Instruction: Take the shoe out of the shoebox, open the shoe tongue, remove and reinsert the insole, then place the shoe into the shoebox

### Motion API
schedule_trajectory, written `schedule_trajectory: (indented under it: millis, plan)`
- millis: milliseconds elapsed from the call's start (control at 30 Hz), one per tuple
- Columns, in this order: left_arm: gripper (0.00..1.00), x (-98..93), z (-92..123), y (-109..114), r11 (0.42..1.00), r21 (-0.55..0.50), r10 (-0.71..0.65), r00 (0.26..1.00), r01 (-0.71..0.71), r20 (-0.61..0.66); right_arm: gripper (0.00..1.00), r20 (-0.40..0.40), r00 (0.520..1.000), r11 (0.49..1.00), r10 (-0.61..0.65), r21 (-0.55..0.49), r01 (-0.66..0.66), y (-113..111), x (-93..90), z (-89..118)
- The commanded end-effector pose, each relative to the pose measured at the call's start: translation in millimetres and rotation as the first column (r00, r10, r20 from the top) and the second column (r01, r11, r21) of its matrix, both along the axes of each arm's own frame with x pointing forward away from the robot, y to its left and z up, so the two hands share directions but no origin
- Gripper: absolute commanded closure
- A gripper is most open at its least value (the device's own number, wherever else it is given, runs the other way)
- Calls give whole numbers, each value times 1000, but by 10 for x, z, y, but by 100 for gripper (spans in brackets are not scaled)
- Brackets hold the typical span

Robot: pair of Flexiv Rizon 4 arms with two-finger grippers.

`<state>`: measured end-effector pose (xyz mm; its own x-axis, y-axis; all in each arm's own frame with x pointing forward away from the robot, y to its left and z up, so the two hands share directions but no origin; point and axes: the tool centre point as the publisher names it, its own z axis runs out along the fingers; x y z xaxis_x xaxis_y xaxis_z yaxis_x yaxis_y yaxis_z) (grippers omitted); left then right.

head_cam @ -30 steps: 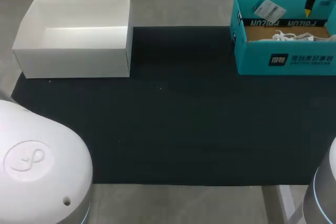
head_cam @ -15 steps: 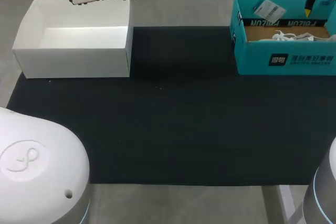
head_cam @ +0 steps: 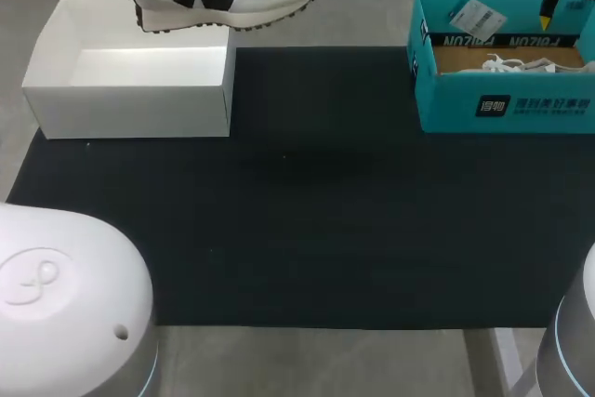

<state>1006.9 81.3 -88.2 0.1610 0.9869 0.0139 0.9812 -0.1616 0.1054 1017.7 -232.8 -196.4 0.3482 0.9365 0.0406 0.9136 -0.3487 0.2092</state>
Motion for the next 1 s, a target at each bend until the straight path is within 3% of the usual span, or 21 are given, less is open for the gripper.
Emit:
schedule_trajectory:
  millis: [33,233,1000]
  plan:
    - [100,-175,-86,-244,1000,1,-28,981,29,191,0,2,1000,1000,-1,0,1,0,-6,-4]
    - [100,-387,-122,-474,996,32,-87,981,83,173,0,2,1000,1000,-1,0,1,0,-6,-4]
    - [100,-387,-122,-474,996,32,-87,981,83,173,0,2,1000,1000,-1,0,1,0,-6,-4]
